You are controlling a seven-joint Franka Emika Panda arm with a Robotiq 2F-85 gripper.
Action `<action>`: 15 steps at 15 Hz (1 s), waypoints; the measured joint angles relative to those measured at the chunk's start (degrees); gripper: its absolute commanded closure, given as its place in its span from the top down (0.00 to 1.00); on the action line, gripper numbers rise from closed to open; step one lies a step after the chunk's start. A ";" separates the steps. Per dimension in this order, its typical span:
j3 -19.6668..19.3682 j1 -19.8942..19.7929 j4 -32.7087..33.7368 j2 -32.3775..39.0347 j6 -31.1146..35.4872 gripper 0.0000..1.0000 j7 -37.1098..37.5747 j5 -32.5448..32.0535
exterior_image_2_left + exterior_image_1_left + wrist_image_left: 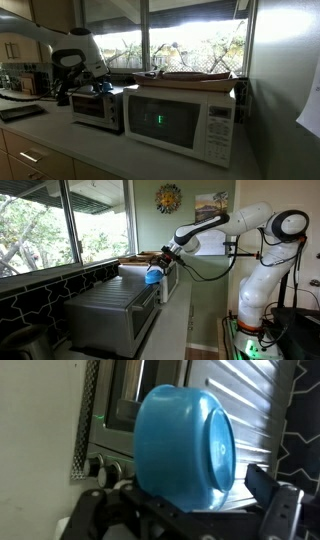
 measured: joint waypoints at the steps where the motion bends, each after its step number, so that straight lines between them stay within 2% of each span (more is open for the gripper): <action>1: 0.13 0.00 0.00 0.12 0.25 1.00 1.78 -1.05; 4: 1.21 -0.01 0.09 0.41 1.70 1.00 7.57 -5.30; 7: 2.66 -0.06 1.13 1.18 2.64 1.00 13.56 -12.61; 12: 7.08 -3.20 5.77 3.93 2.51 1.00 25.12 -32.95; 15: 8.99 -4.46 8.50 6.55 1.90 1.00 30.60 -43.03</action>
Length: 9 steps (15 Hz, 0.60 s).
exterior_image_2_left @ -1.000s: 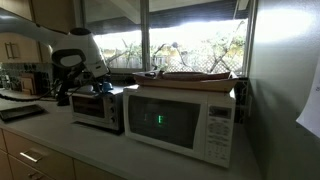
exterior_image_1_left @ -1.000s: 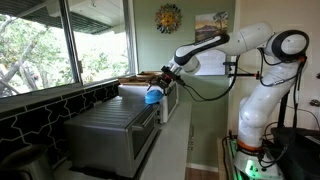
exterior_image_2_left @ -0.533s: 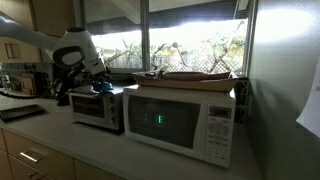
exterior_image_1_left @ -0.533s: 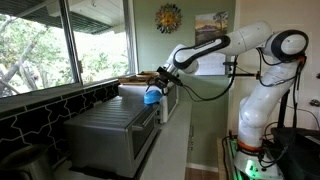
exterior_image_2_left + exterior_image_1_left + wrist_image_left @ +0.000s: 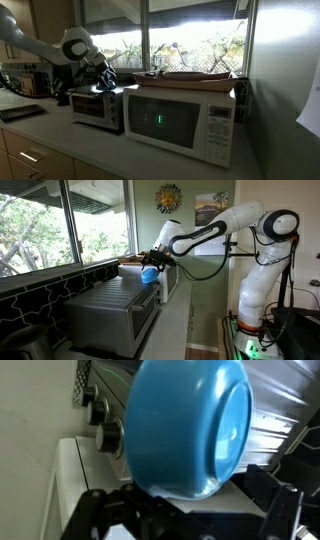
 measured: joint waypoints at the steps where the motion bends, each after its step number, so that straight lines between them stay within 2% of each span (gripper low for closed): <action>1: 0.31 -0.05 0.76 0.99 -0.03 1.00 1.43 -2.35; 4: 0.62 0.12 2.59 3.92 -0.04 1.00 4.29 -7.25; 9: -1.06 1.56 4.54 6.77 -0.17 1.00 2.77 -11.98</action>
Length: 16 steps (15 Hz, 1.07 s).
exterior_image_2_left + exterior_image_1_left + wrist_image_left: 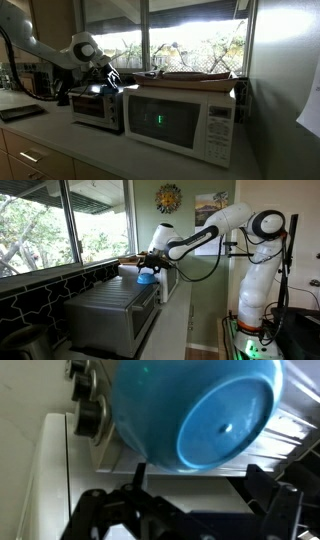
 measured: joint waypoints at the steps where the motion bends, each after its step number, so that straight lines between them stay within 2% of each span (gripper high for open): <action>1: -0.23 0.16 0.27 0.13 -0.55 1.00 -0.98 -1.98; 4: -0.41 0.72 0.95 0.24 -2.84 1.00 -3.70 -7.81; 6: -1.23 1.58 1.44 0.15 -2.98 1.00 -4.92 -8.08; 8: -3.22 2.86 2.09 -0.49 -2.87 1.00 -6.06 -5.75; 10: -6.00 4.50 2.14 -2.09 -2.84 1.00 -9.06 0.12; 13: -10.49 7.62 0.72 -6.05 -2.51 1.00 -15.75 12.87; 16: -13.41 10.90 -2.82 -10.96 -2.35 1.00 -22.20 25.21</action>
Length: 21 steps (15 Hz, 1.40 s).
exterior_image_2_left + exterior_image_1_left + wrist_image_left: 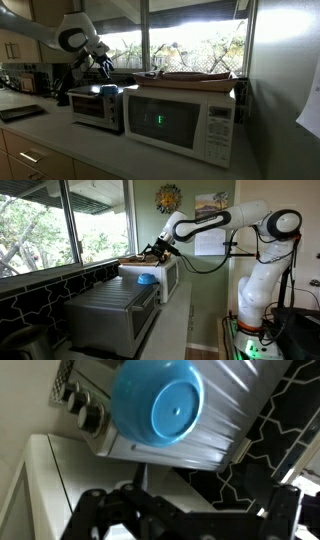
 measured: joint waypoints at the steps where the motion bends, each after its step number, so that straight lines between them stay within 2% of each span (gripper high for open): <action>1: -0.62 1.20 -1.50 -1.46 0.00 1.00 -2.08 3.86; 6: -2.37 8.21 -9.90 -6.53 -0.08 1.00 -12.96 22.69; 9: -2.25 10.92 -14.08 -7.37 -0.12 1.00 -18.59 30.99; 17: 0.81 10.65 -20.88 -7.45 0.53 1.00 -28.12 42.07; 21: 2.90 10.34 -23.41 -7.43 7.41 1.00 -31.66 46.97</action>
